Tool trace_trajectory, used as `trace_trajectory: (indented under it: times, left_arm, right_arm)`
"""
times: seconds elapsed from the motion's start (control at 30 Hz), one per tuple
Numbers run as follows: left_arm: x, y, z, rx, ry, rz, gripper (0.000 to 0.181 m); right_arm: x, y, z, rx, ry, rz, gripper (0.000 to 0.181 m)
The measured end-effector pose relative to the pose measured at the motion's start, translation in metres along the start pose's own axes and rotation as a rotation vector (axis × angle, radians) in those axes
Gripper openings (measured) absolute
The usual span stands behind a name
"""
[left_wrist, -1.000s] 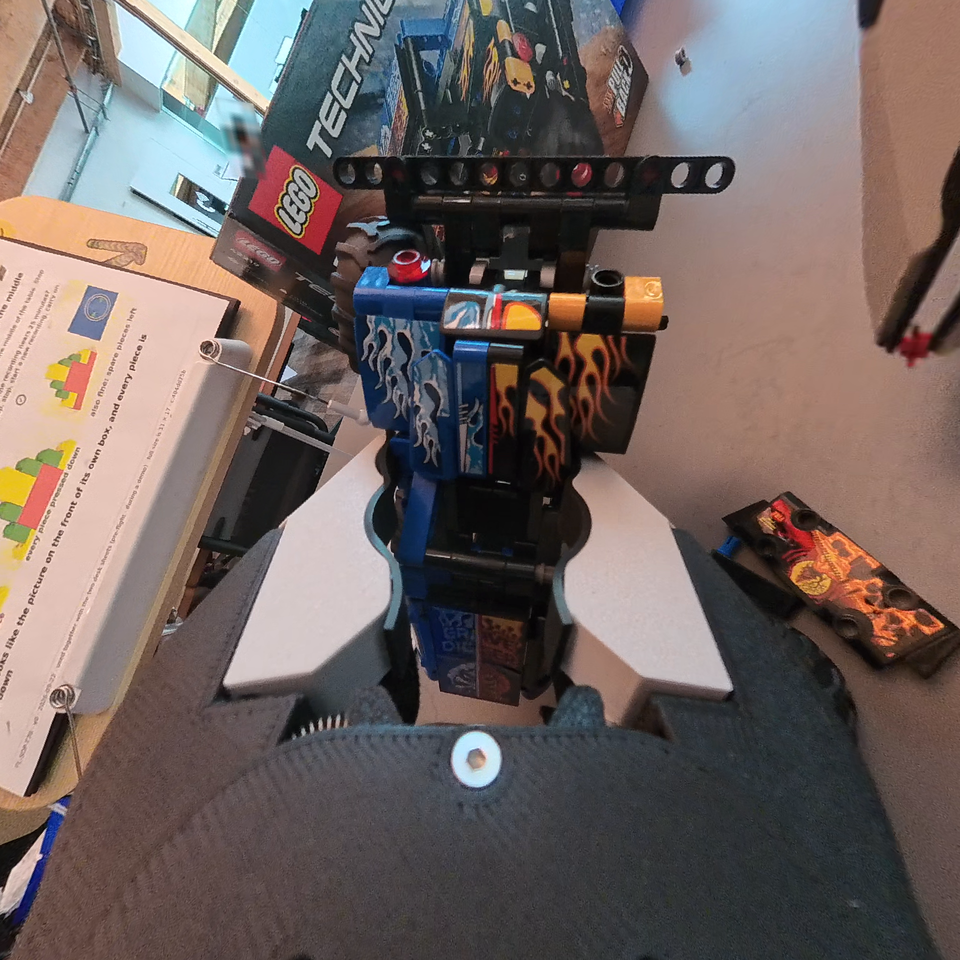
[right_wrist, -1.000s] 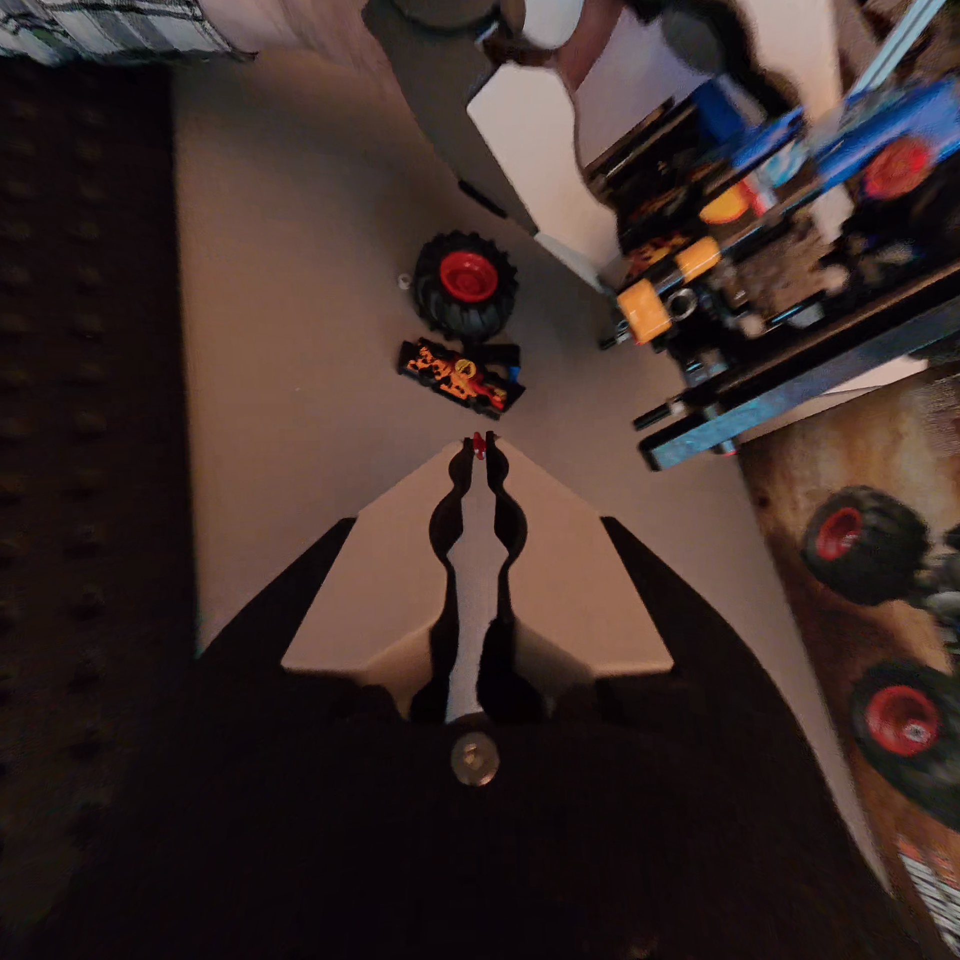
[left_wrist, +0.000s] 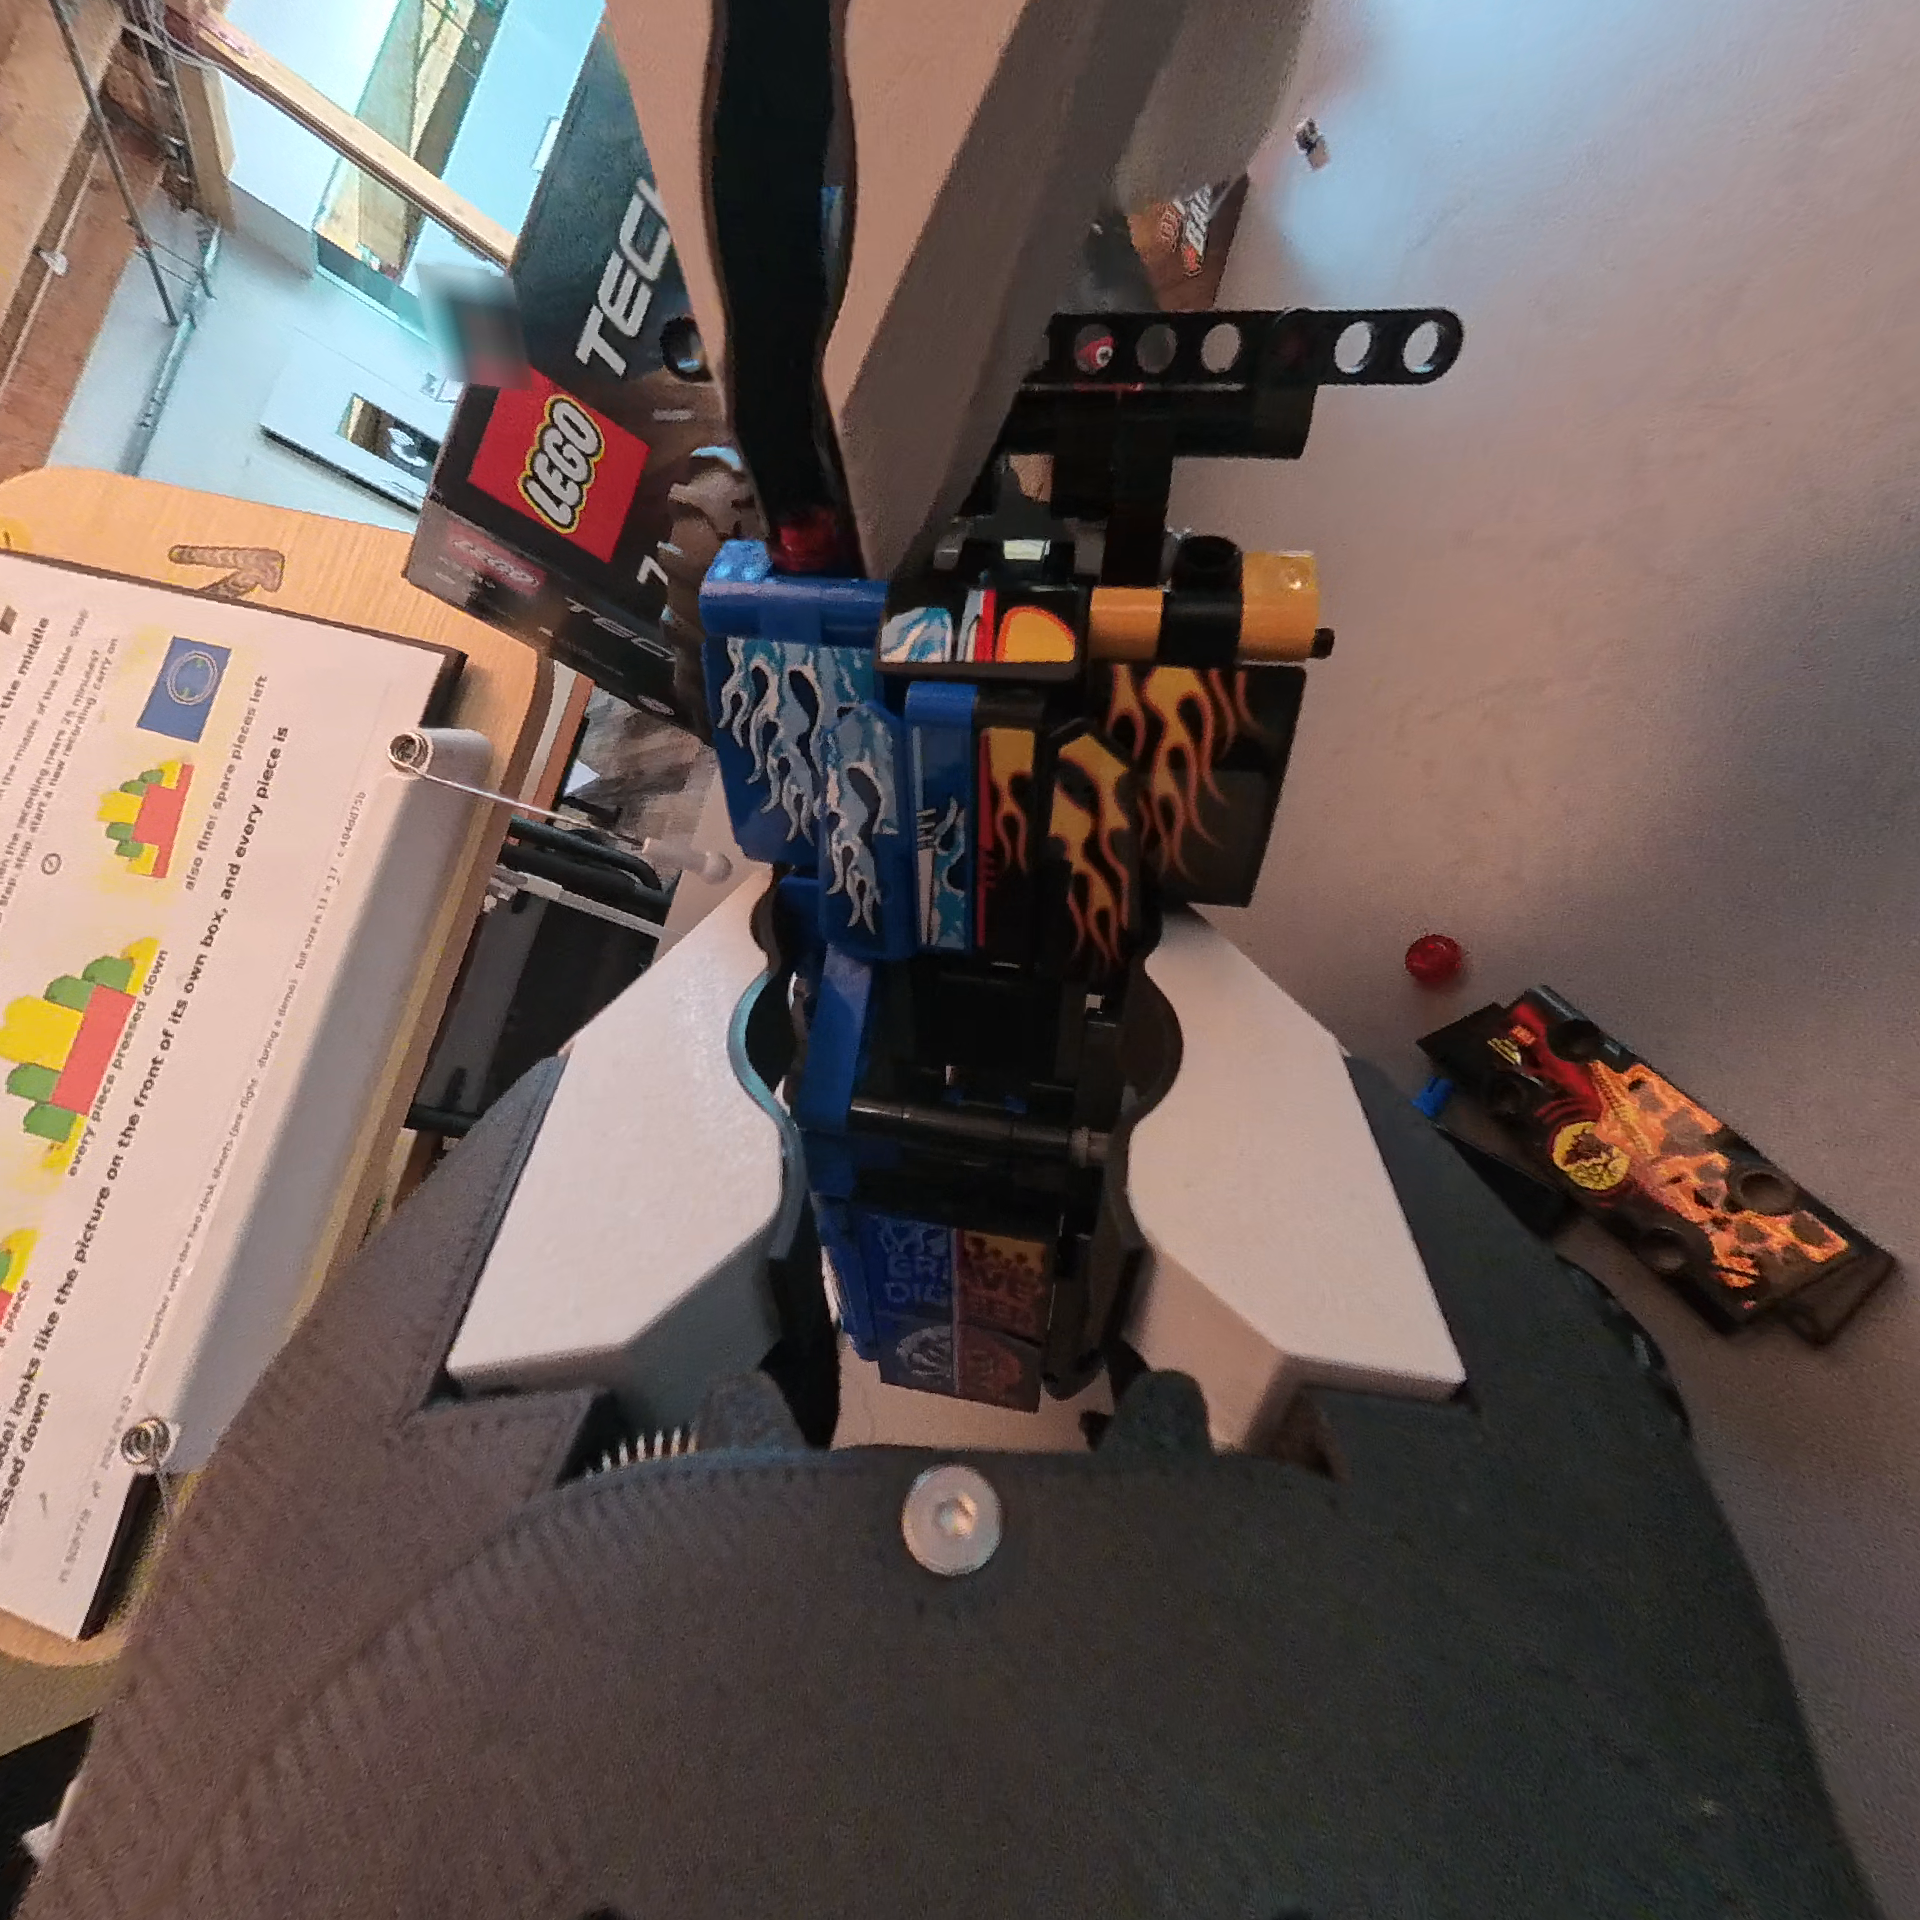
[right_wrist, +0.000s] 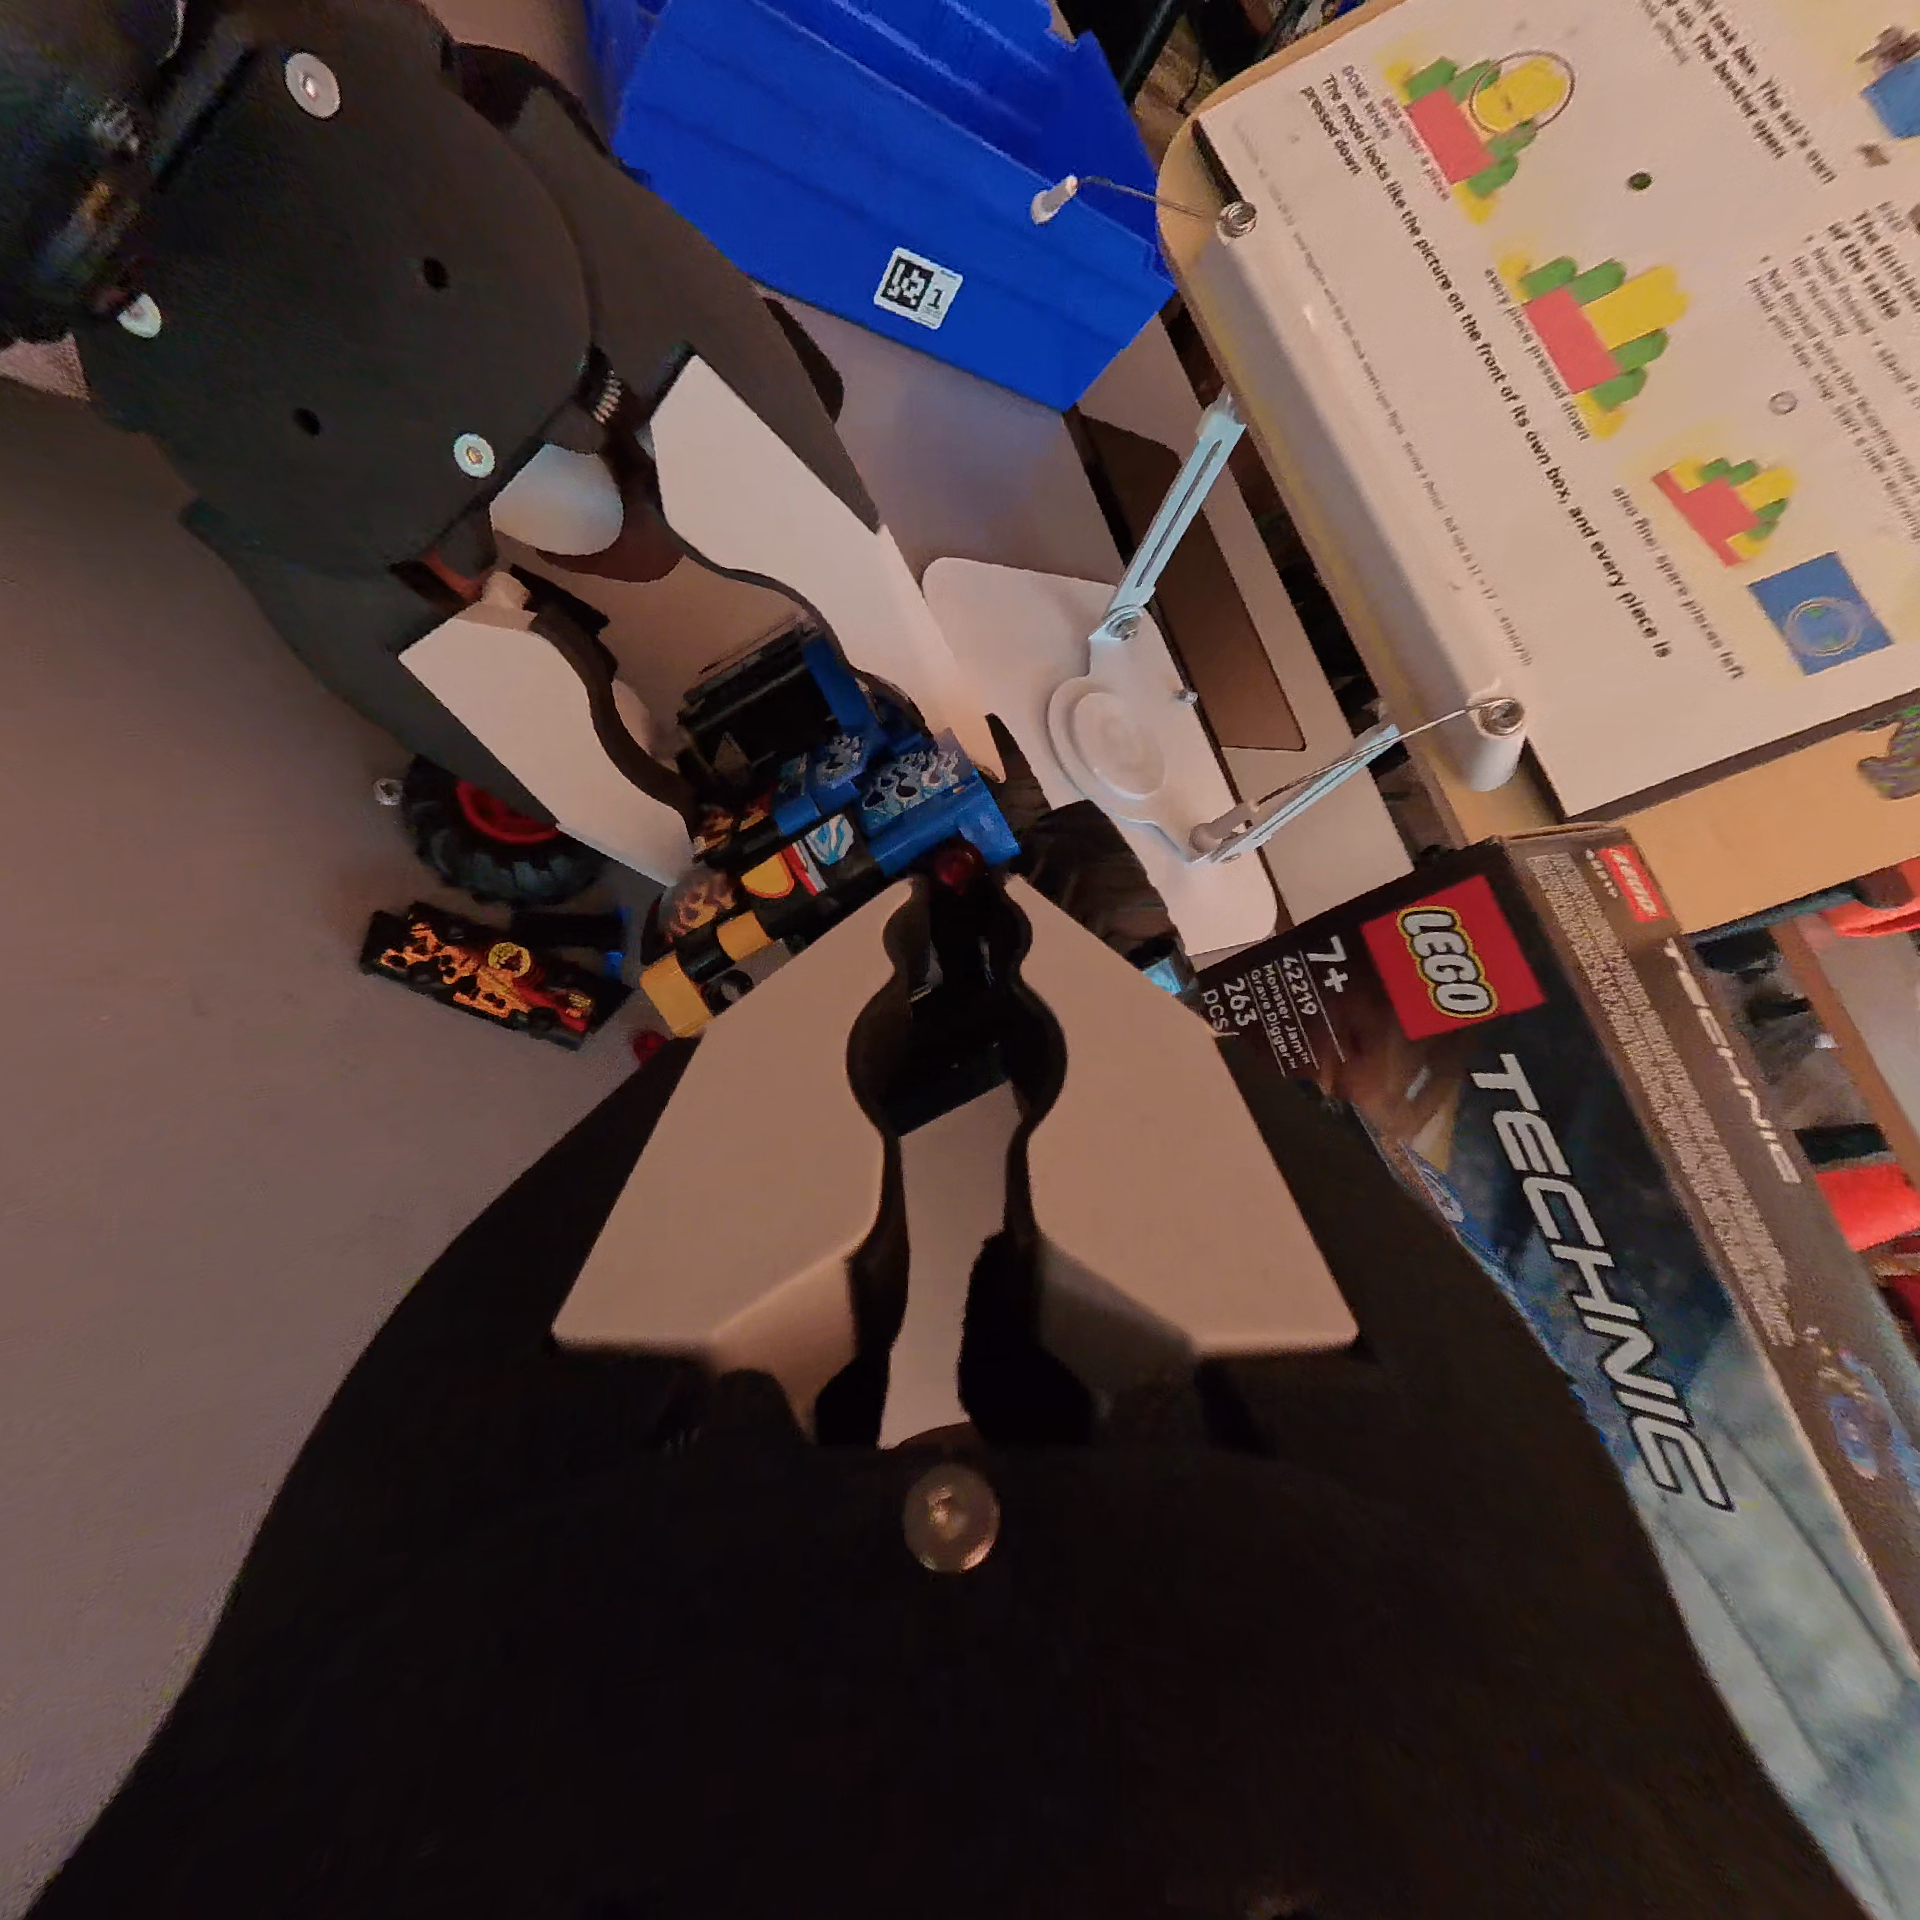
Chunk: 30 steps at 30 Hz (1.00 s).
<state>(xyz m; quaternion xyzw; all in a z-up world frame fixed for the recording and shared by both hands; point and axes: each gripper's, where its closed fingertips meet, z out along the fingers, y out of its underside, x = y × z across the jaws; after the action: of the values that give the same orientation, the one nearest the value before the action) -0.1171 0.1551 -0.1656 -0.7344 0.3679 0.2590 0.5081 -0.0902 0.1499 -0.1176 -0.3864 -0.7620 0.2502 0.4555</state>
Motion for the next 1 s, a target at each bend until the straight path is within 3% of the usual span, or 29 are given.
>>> trace_trajectory:
  times: [0.27, 0.33, 0.6, 1.0]
  left_arm:
    - [0.000, 0.000, -0.001, 0.009, 0.011, -0.030, 0.059]
    - [0.000, 0.000, 0.000, 0.012, 0.010, -0.032, 0.059]
    - [0.001, -0.002, 0.000, 0.023, 0.011, -0.034, 0.059]
    - [0.000, -0.003, 0.001, 0.031, 0.009, -0.053, 0.059]
  right_arm:
    - [0.000, -0.008, -0.006, -0.052, 0.265, -0.233, 0.005]
    - [-0.003, -0.014, -0.009, -0.002, 0.260, -0.187, 0.000]
    - [-0.016, 0.005, -0.018, -0.075, 0.191, -0.120, 0.004]
    - [-0.011, 0.025, -0.081, -0.006, 0.244, 0.087, 0.018]
